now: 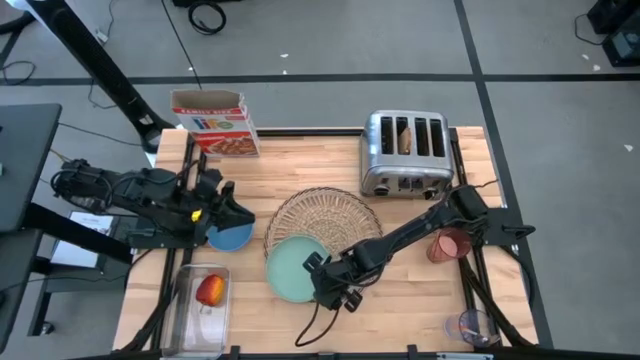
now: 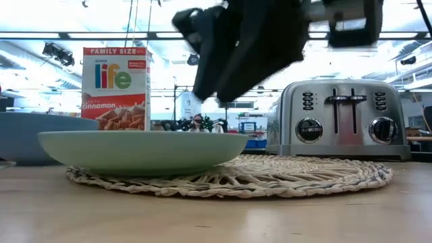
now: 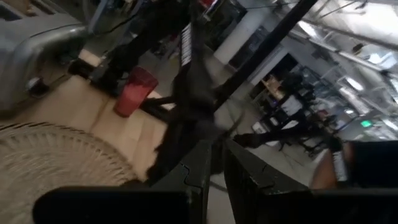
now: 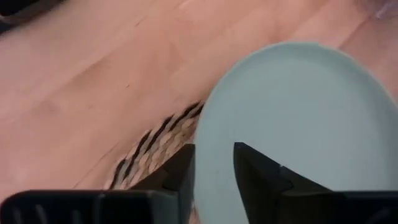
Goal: Arrange a breakfast setting
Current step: Put the light green plate on the brown tablemat, then put the blue bowl on the brown tablemat to the top right of the light green bowl
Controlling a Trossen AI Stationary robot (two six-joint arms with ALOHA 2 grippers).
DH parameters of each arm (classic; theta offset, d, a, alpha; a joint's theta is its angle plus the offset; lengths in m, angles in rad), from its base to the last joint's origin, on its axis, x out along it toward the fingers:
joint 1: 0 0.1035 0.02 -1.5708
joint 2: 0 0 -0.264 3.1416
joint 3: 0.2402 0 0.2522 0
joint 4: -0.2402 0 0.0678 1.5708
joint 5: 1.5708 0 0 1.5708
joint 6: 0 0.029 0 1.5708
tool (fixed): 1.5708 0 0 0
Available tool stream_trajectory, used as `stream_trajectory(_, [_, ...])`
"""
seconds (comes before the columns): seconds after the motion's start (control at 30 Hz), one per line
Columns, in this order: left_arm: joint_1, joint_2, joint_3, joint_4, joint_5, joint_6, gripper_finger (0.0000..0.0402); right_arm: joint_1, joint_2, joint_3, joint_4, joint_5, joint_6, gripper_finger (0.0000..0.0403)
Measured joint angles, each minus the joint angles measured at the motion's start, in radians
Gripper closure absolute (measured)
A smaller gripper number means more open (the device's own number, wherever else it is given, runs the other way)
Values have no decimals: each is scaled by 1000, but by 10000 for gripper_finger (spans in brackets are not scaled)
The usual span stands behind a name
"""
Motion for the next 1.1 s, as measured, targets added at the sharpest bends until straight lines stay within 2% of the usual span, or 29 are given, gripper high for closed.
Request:
stream_trajectory(0.17, [51, 1, 0, -236, -16, -20, 351, 4, -144, 0, -55, 87, 75, 240])
stream_trajectory(0.3, [65, 15, 0, -414, -20, -182, 352, 3, -264, 1, -108, 216, 219, 226])
stream_trajectory(0.5, [-42, 124, 33, -445, -33, -331, 381, 2, -382, 1, -127, 410, 439, 225])
stream_trajectory(0.63, [-84, 224, 40, -617, -69, -410, 395, 2, -413, 1, -129, 481, 477, 224])
stream_trajectory(0.77, [-82, 313, 40, -772, -92, -489, 372, -3, -408, 1, -136, 512, 490, 225])
stream_trajectory(1.1, [-78, 451, 32, -790, -113, -538, 253, -35, -380, -1, -159, 509, 491, 225])
